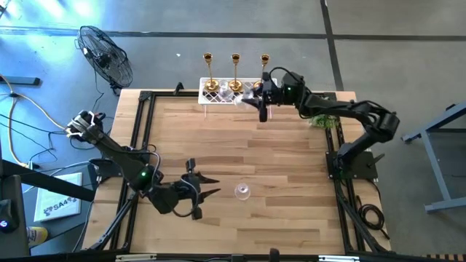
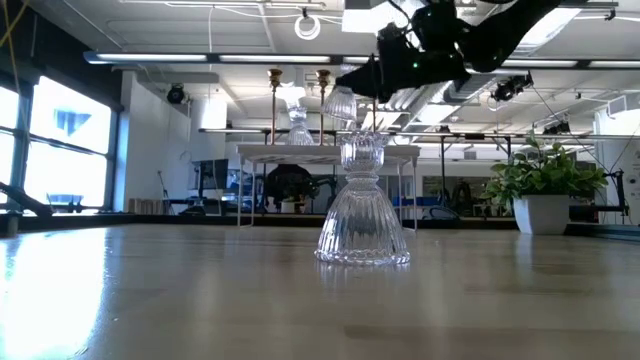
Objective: Pick & Place candle stick holders
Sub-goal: Put the right glass candle holder on the shelf
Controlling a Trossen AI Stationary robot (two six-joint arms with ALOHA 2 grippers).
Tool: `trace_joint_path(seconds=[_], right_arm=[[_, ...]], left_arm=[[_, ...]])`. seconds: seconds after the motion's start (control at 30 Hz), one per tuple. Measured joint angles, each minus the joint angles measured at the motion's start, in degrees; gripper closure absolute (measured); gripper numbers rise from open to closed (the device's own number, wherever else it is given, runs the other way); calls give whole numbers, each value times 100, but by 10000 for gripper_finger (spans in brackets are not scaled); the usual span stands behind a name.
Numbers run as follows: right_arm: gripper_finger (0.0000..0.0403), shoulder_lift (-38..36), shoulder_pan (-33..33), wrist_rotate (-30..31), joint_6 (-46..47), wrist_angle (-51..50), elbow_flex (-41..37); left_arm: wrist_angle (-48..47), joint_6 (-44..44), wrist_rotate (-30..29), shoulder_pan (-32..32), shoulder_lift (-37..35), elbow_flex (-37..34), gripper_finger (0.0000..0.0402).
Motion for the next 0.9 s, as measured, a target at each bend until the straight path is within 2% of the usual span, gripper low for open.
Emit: trace_joint_path(seconds=[0.13, 0.3, 0.57, 0.9], right_arm=[[283, 119, -2, 631, -446, 38, 21], [283, 339, 4, 1196, -701, 17, 199], [283, 618, 2, 1783, -838, -219, 365], [283, 610, 2, 1821, -905, -391, 367]], left_arm=[[-401, -239, -62, 16, 0, 0, 293], [-577, -316, -750, 11, 0, -2, 293], [-740, -272, -837, 13, -140, -2, 293], [-755, -273, -789, 13, -149, -2, 293]])
